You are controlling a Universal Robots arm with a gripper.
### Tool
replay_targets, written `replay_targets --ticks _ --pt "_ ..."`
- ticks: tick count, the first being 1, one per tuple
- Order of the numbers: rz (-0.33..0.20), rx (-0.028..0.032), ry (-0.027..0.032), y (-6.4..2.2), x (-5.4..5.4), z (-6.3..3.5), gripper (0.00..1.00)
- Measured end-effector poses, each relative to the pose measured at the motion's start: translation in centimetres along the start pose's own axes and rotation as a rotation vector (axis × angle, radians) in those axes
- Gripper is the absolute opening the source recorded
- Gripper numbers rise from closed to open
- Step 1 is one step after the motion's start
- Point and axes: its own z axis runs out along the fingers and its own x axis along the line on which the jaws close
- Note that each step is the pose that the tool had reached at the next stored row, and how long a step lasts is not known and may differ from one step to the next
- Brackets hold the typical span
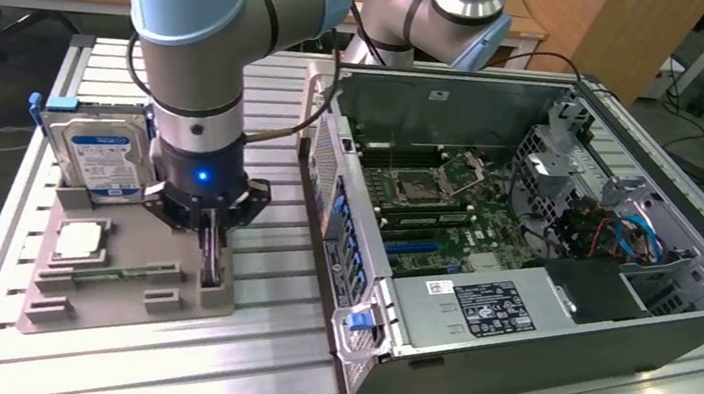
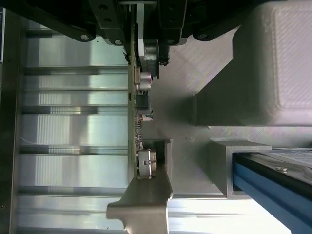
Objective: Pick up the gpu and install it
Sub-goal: 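Pick up the gpu and move the gpu toward the slot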
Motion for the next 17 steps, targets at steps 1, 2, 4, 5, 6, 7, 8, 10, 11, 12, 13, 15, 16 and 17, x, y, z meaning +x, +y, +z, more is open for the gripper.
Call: replay_targets --ticks 1,2,4,5,6,7,8,10,11,12,13,15,16,17 --pt "0.000 0.0000 0.0000 0.00 0.0 0.00 0.28" --pt "0.000 0.0000 0.0000 0.00 -0.1 0.00 0.28" --pt "0.000 0.0000 0.0000 0.00 -0.1 0.00 0.28" --pt "0.000 0.0000 0.0000 0.00 -0.1 0.00 0.28" --pt "0.000 0.0000 0.0000 0.00 -0.1 0.00 0.28" --pt "0.000 0.0000 0.0000 0.00 -0.1 0.00 0.28" --pt "0.000 0.0000 0.0000 0.00 -0.1 0.01 0.28" --pt "0.000 0.0000 0.0000 0.00 -0.1 0.01 0.28" --pt "0.000 0.0001 0.0000 0.00 -0.1 0.00 0.28" --pt "0.000 0.0001 0.0000 0.00 -0.1 0.00 0.28" --pt "0.000 0.0001 0.0000 0.00 -0.1 -0.06 0.28" --pt "0.000 -0.0001 0.0000 0.01 -0.1 -0.45 0.28" --pt "0.000 -0.0001 0.0000 0.01 -0.1 -0.74 0.28" --pt "0.000 0.0000 0.0000 0.02 -0.1 -1.05 0.28"
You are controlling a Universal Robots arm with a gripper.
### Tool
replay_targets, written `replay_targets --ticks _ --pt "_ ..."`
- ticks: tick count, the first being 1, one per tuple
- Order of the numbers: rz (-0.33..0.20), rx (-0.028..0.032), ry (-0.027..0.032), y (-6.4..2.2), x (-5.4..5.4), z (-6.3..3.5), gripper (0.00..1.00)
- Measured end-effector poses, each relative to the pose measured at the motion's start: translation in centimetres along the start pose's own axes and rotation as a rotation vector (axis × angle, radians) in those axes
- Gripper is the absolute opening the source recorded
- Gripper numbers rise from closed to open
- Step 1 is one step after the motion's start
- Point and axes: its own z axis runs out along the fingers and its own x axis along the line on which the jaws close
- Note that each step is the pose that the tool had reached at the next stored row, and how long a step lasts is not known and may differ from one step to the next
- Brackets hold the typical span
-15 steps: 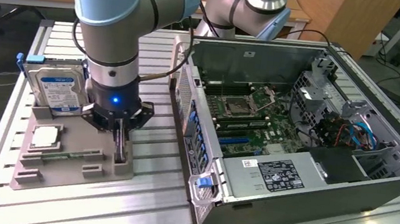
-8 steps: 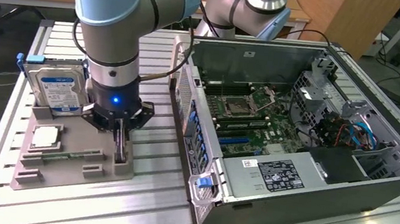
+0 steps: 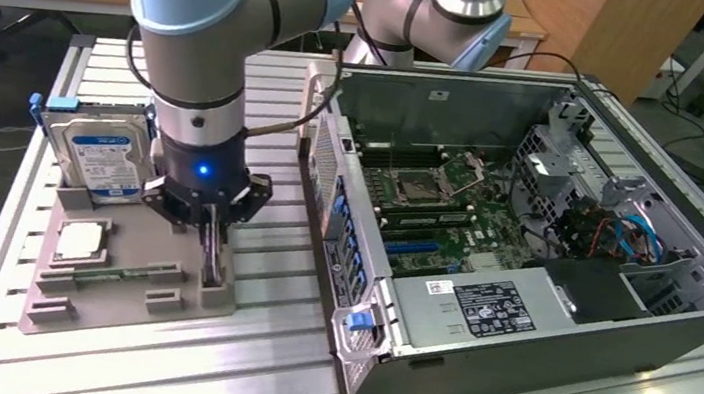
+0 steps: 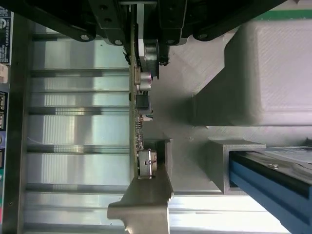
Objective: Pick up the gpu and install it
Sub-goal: 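Pick up the gpu and move the gpu toward the slot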
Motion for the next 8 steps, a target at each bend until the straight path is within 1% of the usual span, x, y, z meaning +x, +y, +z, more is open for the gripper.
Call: replay_targets --ticks 8 --pt "0.000 -0.0010 0.0001 0.05 -0.1 -2.73 0.28"
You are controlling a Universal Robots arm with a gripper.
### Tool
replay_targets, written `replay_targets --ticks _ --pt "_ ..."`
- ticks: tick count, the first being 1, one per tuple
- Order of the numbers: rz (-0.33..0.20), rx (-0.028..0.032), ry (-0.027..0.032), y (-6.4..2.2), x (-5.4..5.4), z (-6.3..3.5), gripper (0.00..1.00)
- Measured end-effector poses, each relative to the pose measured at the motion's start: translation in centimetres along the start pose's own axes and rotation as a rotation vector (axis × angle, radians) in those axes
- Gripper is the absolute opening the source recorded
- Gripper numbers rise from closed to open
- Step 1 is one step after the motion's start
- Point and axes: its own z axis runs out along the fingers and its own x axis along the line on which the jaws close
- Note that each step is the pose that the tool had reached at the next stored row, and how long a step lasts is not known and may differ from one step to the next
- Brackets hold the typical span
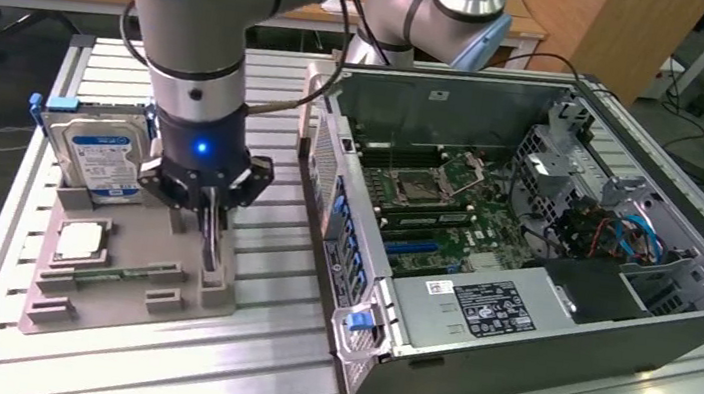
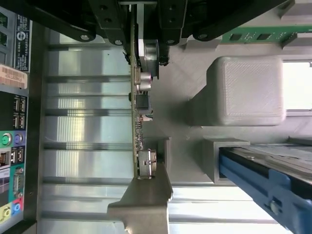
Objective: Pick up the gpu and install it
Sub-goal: 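Pick up the gpu and move the gpu toward the slot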
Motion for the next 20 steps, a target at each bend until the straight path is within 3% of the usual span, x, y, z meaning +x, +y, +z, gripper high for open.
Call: replay_targets --ticks 4,5,7,8,9,12,20 --pt "0.000 -0.0004 -0.0001 0.03 0.0 -1.60 0.28" --pt "0.000 -0.0026 0.0004 0.02 -0.1 -1.86 0.28" --pt "0.000 -0.0131 0.0049 0.03 -0.1 -1.89 0.28" --pt "0.000 -0.0148 0.0059 0.04 0.0 -1.90 0.28" --pt "0.001 -0.0152 0.0069 0.04 0.0 -1.90 0.28" --pt "0.001 -0.0156 0.0201 0.03 -0.1 -1.90 0.28" --pt "0.001 -0.0153 0.0222 0.03 -0.1 -1.99 0.28"
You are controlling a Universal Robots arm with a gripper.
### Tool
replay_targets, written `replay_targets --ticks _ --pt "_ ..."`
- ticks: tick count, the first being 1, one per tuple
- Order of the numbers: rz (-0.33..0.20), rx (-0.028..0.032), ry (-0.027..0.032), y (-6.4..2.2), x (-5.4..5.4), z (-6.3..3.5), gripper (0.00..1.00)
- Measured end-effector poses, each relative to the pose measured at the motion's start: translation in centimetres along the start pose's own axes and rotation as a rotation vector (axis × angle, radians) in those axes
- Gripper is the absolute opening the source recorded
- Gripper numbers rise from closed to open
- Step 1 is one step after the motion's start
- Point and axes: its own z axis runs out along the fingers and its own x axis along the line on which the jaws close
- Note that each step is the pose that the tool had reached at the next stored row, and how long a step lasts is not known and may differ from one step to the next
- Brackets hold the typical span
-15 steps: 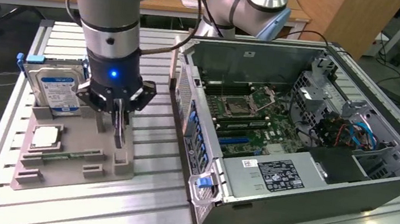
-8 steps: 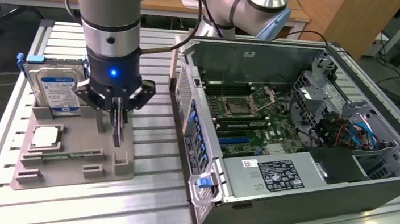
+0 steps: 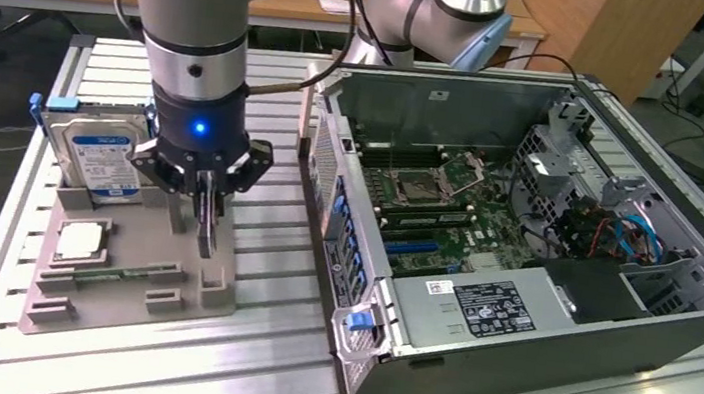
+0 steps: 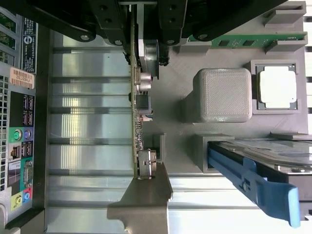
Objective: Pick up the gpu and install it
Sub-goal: 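Pick up the gpu and move the gpu toward the slot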
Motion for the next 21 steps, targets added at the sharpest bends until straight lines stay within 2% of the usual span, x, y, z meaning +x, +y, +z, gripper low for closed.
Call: replay_targets --ticks 7,13,21 --pt "0.000 0.0014 -0.0002 0.02 0.0 -0.79 0.28" --pt "0.000 0.0023 -0.0003 0.07 0.0 -2.25 0.28" --pt "0.000 0.0030 -0.0002 0.15 0.0 -4.66 0.28"
